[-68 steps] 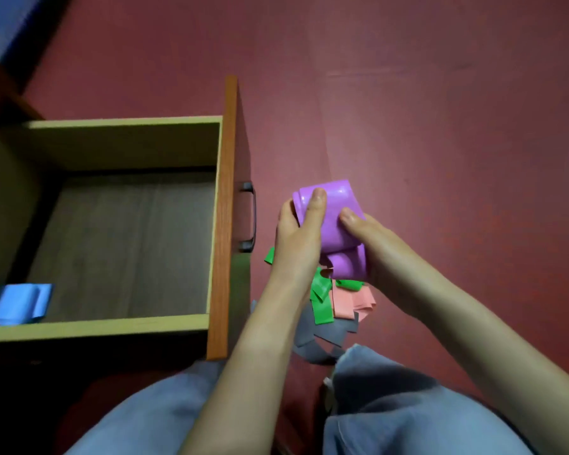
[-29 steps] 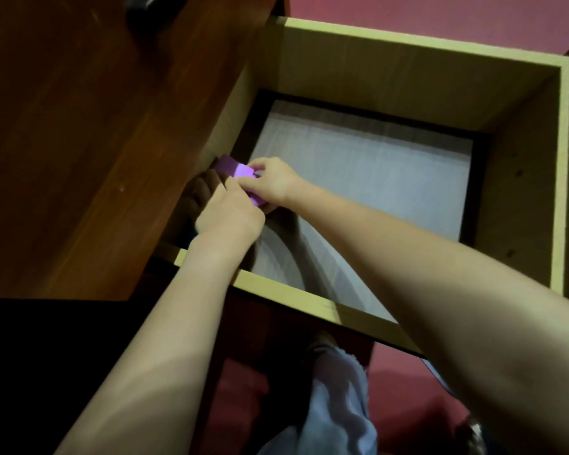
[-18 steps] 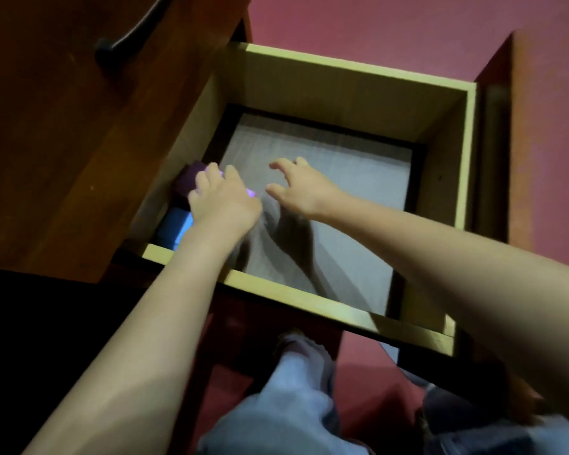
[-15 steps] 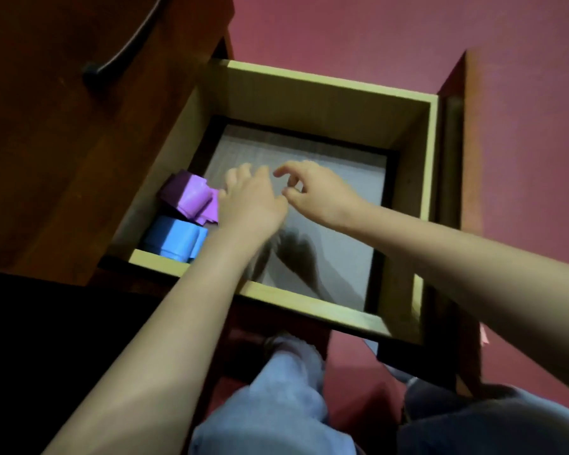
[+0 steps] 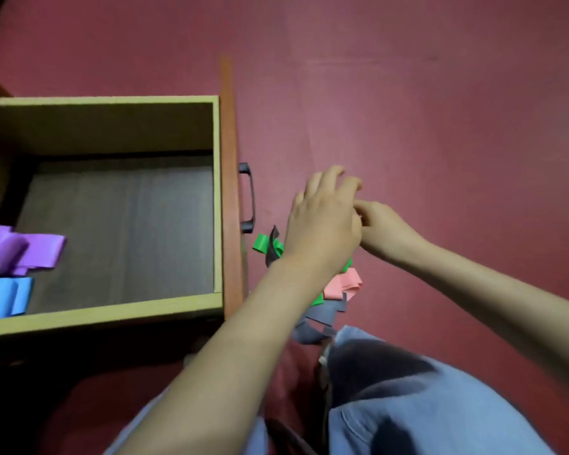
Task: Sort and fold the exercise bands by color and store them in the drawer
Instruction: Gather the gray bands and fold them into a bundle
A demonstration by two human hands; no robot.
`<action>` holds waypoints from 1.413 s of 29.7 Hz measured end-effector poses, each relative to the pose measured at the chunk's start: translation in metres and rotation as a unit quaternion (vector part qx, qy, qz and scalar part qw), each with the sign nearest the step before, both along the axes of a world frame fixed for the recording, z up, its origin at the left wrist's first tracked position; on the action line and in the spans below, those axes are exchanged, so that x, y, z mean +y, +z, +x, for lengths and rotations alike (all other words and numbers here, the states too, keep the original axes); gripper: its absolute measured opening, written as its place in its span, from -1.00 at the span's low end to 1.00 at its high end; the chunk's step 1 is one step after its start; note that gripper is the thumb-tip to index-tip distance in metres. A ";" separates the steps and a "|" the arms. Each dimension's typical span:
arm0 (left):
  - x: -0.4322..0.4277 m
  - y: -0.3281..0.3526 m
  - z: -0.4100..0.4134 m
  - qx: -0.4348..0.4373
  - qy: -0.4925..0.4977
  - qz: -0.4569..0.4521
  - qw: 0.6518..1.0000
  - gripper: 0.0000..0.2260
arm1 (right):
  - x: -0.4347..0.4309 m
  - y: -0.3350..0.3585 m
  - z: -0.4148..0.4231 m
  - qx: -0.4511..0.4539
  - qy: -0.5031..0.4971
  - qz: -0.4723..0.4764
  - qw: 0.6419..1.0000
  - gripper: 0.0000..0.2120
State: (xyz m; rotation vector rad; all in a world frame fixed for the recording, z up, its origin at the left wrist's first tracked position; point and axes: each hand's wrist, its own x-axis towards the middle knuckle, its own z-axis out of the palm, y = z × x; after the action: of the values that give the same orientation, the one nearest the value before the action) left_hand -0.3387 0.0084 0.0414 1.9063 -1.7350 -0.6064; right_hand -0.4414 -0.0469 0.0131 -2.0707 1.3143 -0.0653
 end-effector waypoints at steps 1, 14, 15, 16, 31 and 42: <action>-0.003 -0.007 -0.002 0.006 0.003 0.018 1.000 -0.65 | -0.001 -0.010 -0.006 0.005 -0.014 0.014 1.000 -0.83; -0.022 -0.180 -0.041 0.221 0.232 0.217 0.922 -0.76 | -0.038 -0.161 -0.062 0.003 -0.159 0.156 0.975 -0.75; -0.023 -0.191 -0.043 0.218 0.249 0.218 0.918 -0.74 | -0.041 -0.174 -0.060 -0.001 -0.158 0.160 0.974 -0.77; -0.024 -0.205 -0.044 0.207 0.264 0.228 0.914 -0.71 | -0.043 -0.189 -0.057 -0.001 -0.159 0.169 0.973 -0.77; -0.024 -0.329 -0.019 0.274 0.460 0.126 0.835 -0.69 | -0.052 -0.307 0.028 -0.081 -0.100 0.197 0.972 -0.79; -0.020 -0.355 -0.009 0.421 0.636 0.075 0.642 -0.64 | -0.022 -0.374 0.069 0.003 0.045 0.199 0.979 -0.68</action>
State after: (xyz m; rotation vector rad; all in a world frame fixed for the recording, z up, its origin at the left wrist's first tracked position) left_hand -0.3475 -0.0121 -0.3134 1.8691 0.3732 -0.7903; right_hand -0.3726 -0.0690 -0.3612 -1.7827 1.1279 0.2274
